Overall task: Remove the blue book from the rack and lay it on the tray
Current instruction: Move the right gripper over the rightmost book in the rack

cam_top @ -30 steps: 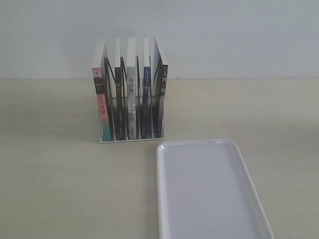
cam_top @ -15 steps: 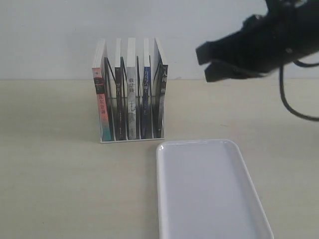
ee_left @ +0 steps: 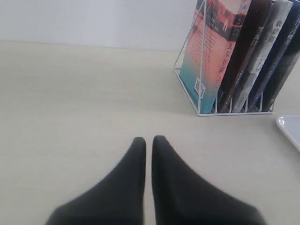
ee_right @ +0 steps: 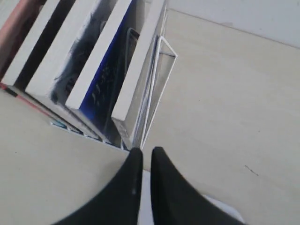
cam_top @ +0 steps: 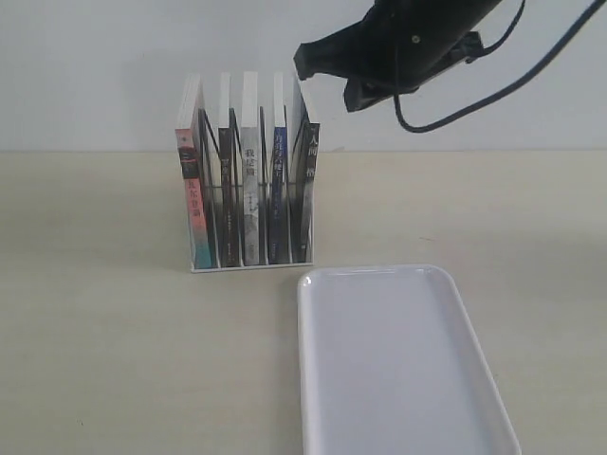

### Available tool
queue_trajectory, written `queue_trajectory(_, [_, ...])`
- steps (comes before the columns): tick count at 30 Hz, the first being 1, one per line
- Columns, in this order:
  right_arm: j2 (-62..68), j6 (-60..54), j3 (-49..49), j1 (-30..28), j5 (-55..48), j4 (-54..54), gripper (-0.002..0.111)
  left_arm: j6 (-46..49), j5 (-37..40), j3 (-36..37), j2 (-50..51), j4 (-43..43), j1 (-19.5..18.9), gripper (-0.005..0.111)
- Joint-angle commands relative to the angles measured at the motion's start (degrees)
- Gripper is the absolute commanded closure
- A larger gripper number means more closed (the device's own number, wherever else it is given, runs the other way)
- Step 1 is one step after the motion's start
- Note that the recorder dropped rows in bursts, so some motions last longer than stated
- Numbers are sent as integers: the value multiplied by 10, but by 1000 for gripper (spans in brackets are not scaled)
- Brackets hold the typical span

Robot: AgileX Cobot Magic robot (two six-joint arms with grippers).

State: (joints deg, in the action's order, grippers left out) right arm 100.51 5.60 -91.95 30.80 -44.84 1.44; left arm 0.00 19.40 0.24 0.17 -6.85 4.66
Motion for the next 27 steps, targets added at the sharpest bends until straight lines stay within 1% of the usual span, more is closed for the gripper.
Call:
queue_trajectory(1, [39,3,-37,0,28,-6,73,-4,-3,-2,-2,3,-1,103])
queue_trajectory(3, [52,13,-47,1,47,-1,61,-4,-3,-2,-2,3,-1,103])
queue_trajectory(4, [57,16,-49,2,55,4,60,-4,-3,-2,-2,3,-1,103])
queue_trajectory(9, [85,31,-65,6,61,8,60,-4,-3,-2,-2,3,-1,103])
queue_trajectory(15, [99,33,-65,7,74,10,60,-4,-3,-2,-2,3,-1,103])
queue_trajectory(19, [112,33,-65,7,78,34,60,-4,-3,-2,-2,3,-1,103])
queue_trajectory(27, [131,33,-65,17,99,34,60,-4,-3,-2,-2,3,-1,103])
